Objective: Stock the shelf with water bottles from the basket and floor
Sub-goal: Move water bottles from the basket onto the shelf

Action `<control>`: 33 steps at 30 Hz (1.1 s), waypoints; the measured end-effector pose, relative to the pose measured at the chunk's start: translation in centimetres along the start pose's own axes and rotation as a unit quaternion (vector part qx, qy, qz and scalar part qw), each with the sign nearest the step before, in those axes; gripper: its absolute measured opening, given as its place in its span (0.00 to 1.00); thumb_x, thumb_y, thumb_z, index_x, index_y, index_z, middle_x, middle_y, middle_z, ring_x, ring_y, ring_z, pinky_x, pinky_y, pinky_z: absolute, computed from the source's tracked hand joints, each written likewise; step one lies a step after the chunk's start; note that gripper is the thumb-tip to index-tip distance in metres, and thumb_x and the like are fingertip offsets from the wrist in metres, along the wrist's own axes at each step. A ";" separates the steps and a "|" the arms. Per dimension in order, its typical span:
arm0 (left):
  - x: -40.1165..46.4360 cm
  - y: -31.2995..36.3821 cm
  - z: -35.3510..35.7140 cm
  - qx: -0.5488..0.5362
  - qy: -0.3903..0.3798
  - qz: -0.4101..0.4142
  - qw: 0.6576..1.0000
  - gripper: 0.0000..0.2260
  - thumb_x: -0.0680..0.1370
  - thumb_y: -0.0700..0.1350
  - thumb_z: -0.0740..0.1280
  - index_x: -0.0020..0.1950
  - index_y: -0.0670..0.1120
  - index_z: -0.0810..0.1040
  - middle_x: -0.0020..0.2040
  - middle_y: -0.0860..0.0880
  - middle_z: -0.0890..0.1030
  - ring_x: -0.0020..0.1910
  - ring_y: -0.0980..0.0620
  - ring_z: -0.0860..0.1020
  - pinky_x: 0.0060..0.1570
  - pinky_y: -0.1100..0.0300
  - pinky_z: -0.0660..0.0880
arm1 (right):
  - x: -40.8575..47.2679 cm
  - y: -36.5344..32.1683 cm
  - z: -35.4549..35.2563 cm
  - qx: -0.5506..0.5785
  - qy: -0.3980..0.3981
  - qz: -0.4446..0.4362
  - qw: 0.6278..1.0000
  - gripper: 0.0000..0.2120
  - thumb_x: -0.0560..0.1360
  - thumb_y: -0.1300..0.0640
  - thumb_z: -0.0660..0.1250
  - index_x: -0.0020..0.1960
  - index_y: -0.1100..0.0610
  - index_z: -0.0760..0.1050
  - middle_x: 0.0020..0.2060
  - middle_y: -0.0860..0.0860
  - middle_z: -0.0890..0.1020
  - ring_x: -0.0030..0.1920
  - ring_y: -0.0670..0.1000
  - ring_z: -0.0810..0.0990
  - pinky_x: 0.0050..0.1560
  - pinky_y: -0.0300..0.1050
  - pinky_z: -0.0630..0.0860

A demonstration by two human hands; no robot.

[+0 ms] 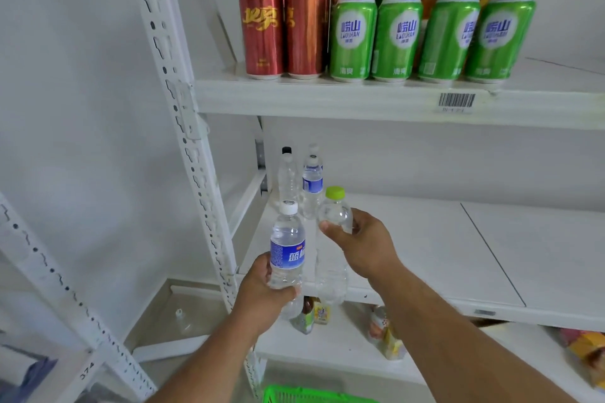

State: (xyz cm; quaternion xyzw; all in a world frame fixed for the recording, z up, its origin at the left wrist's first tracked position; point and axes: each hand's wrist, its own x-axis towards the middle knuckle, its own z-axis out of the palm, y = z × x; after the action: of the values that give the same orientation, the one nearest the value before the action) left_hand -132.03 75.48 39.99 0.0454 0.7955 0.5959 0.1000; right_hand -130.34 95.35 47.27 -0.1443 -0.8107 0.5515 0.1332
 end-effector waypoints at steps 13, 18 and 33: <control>10.8 -0.9 -1.0 0.015 0.003 0.006 1.000 0.30 0.67 0.40 0.79 0.63 0.54 0.70 0.53 0.57 0.79 0.50 0.62 0.77 0.42 0.72 0.70 | 8.1 0.1 4.2 -0.003 0.026 0.040 0.999 0.14 0.70 0.45 0.77 0.54 0.47 0.81 0.45 0.40 0.84 0.45 0.40 0.82 0.45 0.39 0.75; 15.0 -1.2 -0.3 0.024 0.006 0.002 1.000 0.30 0.67 0.40 0.79 0.62 0.55 0.69 0.53 0.58 0.77 0.51 0.58 0.77 0.44 0.69 0.71 | 12.0 1.5 5.2 -0.007 0.012 0.052 0.999 0.15 0.70 0.45 0.76 0.54 0.47 0.81 0.46 0.42 0.84 0.46 0.42 0.82 0.46 0.41 0.78; 25.9 -4.7 2.2 0.016 0.059 0.009 0.998 0.30 0.66 0.40 0.78 0.63 0.55 0.72 0.55 0.59 0.79 0.52 0.61 0.78 0.45 0.70 0.72 | 21.2 5.7 8.8 0.002 0.002 0.059 0.998 0.14 0.71 0.47 0.76 0.55 0.44 0.79 0.47 0.40 0.84 0.49 0.41 0.82 0.48 0.40 0.76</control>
State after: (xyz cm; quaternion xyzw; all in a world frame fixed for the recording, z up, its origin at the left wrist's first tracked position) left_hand -156.63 81.13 32.19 0.0193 0.8089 0.5858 0.0469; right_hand -152.68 97.86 40.00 -0.1924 -0.7995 0.5597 0.1025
